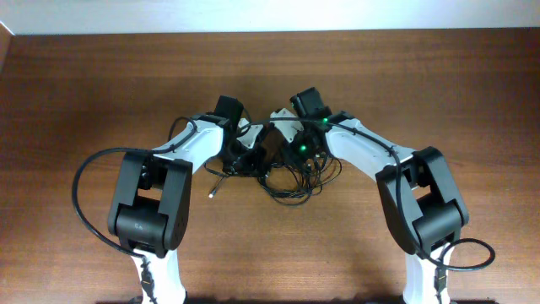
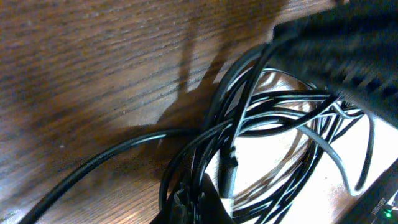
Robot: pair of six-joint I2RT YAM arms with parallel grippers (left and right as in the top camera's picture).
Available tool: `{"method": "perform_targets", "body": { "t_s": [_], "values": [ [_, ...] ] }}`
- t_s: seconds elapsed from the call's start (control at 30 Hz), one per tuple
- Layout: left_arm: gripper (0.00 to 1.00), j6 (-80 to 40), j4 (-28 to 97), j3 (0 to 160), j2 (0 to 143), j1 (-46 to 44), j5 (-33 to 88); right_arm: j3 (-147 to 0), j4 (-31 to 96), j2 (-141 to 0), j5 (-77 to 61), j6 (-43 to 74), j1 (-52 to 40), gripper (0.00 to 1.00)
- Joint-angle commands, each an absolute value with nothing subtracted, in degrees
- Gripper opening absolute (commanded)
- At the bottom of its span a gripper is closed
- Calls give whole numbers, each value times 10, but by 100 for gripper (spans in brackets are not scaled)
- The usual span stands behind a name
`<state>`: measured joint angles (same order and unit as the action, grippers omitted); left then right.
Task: Untangle cables
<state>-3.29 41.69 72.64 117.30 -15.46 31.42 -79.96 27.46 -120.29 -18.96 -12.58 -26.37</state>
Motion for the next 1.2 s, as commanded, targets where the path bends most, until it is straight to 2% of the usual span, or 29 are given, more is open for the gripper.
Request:
{"method": "perform_targets", "body": {
  "t_s": [0.0,0.13,0.4,0.57,0.63,0.67,0.7,0.73,0.77,0.8,0.83,0.87,0.93,1.0,1.17],
  "values": [
    [0,-30,430,717,1182,-157,287,-815,255,-1213,-115,21,-215,4],
    [0,-30,430,717,1182,-157,287,-816,268,-1218,6,101,-192,4],
    [0,-30,430,717,1182,-157,287,-817,392,-1119,7,125,-140,5],
    [0,-30,431,717,1182,-157,287,-817,505,-1075,7,125,-96,13],
    [0,-30,431,717,1182,-157,295,-817,564,-1059,6,125,-73,20],
    [0,-30,431,717,1181,-156,308,-817,589,-1056,1,125,-64,35],
    [1,-24,431,717,1179,-155,313,-817,612,-1056,-9,125,-57,65],
    [4,-13,431,717,1172,-155,322,-817,634,-1056,-15,125,-51,77],
    [6,-13,430,717,1161,-156,323,-817,653,-1056,-15,125,-48,80],
    [9,-13,430,717,1146,-156,324,-817,663,-1056,-15,125,-47,94],
    [11,-13,431,717,1133,-157,324,-817,668,-1056,-15,125,-48,100],
    [15,-18,431,717,1120,-159,324,-816,669,-1056,-15,125,-48,98],
    [37,-43,430,717,1074,-167,314,-816,668,-1056,-15,125,-48,98],
    [52,-65,432,719,1032,-177,267,-816,666,-1056,-15,125,-48,98],
    [52,-118,461,719,982,-233,217,-816,666,-1056,-15,125,-48,98]
  ]
}}
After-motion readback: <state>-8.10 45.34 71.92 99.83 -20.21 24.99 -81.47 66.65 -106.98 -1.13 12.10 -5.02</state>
